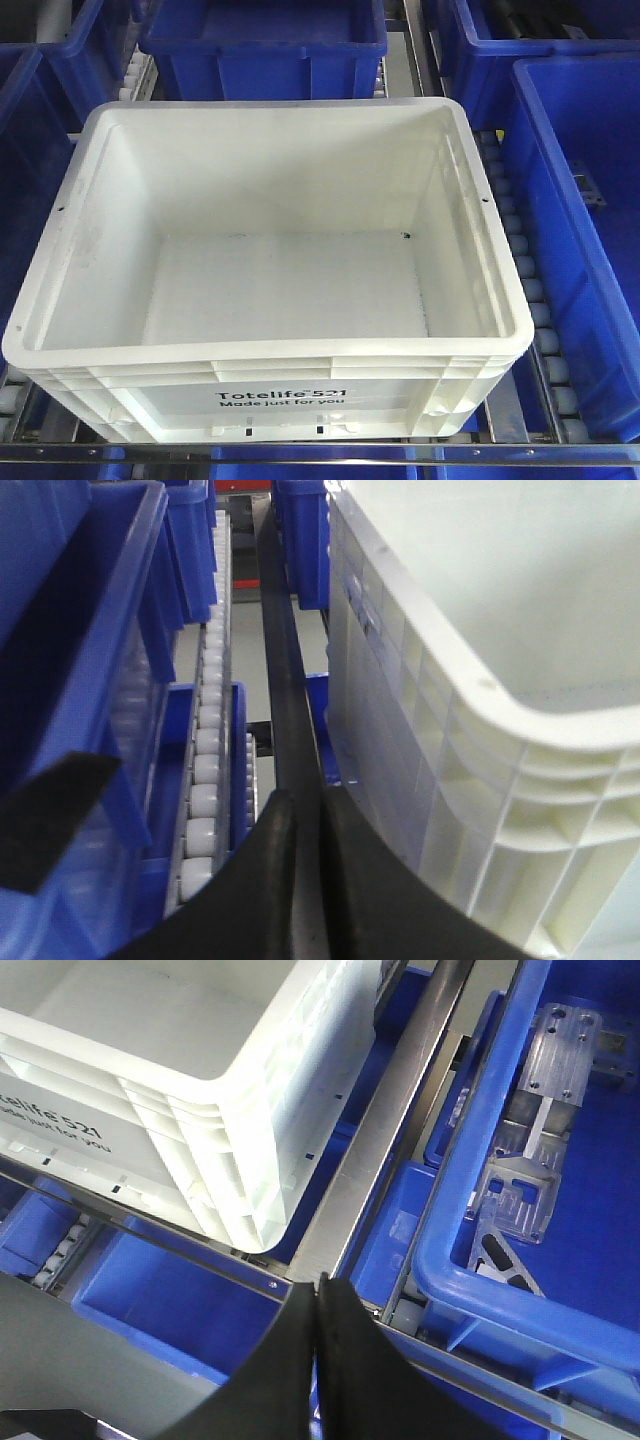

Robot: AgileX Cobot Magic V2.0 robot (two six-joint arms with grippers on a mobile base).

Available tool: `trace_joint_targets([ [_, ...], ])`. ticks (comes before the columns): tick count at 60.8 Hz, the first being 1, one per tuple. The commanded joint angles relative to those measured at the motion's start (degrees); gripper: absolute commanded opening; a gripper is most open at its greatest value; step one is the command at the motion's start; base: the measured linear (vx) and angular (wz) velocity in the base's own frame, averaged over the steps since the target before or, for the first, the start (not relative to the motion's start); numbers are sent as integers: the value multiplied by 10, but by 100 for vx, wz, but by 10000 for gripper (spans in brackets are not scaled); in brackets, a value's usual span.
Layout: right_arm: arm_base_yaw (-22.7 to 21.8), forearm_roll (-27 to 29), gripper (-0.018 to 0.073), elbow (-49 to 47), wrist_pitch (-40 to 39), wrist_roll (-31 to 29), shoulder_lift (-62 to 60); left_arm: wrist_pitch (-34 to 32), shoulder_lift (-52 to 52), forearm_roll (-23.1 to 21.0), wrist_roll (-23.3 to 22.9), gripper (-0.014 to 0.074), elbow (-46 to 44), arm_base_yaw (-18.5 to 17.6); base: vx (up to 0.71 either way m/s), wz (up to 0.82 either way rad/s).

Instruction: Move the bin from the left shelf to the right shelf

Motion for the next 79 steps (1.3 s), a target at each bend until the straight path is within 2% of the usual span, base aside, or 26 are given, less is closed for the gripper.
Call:
trace_joint_targets([
  [1,0,-4,-8,-15,-30,-2,7,-114,-7,-19,-1,51,27,2,0,0],
  [12,0,-3,-8,-15,-29,-2,7,-231,-8,-19,-2,-6,85,0,0,0],
  [51,0,-3,-8,-15,-26,-2,7,-257,-8,-30,-7,-6,84,0,0,0],
  [58,0,-3,-8,-15,-26,-2,7,-259,-8,-45,-6,-6,84,18,0,0],
  [72,0,-3,-8,-15,-26,-2,7,-259,-8,-43,-6,-6,84,30,0,0],
  [79,0,-3,-8,-15,-26,-2,7,-259,-8,-43,-6,-6,84,48,0,0],
])
